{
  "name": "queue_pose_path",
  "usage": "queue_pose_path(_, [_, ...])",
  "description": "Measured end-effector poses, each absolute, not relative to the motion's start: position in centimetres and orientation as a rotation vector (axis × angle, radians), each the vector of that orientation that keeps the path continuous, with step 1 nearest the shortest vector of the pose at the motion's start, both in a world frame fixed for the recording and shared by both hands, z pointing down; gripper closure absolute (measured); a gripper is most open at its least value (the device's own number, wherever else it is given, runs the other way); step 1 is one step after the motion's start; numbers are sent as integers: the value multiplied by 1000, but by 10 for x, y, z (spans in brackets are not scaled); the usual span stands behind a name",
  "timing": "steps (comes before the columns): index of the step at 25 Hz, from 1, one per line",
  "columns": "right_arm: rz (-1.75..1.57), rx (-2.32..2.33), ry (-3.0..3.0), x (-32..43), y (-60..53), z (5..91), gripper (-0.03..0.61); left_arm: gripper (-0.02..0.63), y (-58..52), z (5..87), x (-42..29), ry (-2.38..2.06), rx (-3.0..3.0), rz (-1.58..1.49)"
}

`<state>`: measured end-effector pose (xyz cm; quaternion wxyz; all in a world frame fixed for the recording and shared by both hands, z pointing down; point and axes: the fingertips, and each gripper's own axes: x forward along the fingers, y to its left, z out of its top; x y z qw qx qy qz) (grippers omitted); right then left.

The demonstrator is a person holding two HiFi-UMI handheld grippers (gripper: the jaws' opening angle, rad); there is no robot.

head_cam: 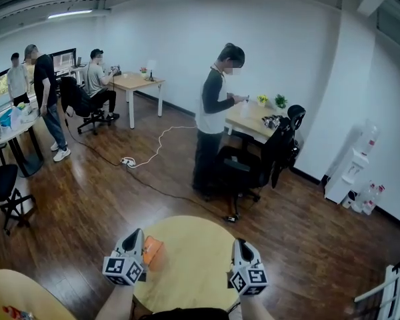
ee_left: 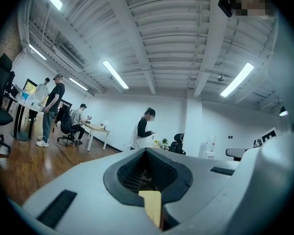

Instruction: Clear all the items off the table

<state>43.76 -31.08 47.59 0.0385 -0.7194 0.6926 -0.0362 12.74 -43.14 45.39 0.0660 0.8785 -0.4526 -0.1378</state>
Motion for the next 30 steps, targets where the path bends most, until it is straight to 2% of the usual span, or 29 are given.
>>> queue_pose_path(6, [-120,-2173,2130,443,-309,471,574,614,-416,447,131,-1421,2651,-420])
queue_pose_path(11, [-151,-2024,2288,417,-332,477,574,614,-387,444,107,-1568,2638,-402])
queue_pose_path(15, [-170,-1835,2480,368,-355,487,574,614,-347,452,44,-1809,2521,-382])
queue_pose_path(21, [-286,-1516,2709,250,-354,519,574,614,-244,488,-79,-2167,2162,-294])
queue_pose_path(25, [-306,-1313,2815,185,-335,520,574,614,-190,481,-121,-2318,2014,-284])
queue_pose_path(30, [-299,-1194,2863,139,-325,513,574,614,-154,473,-147,-2406,1963,-272])
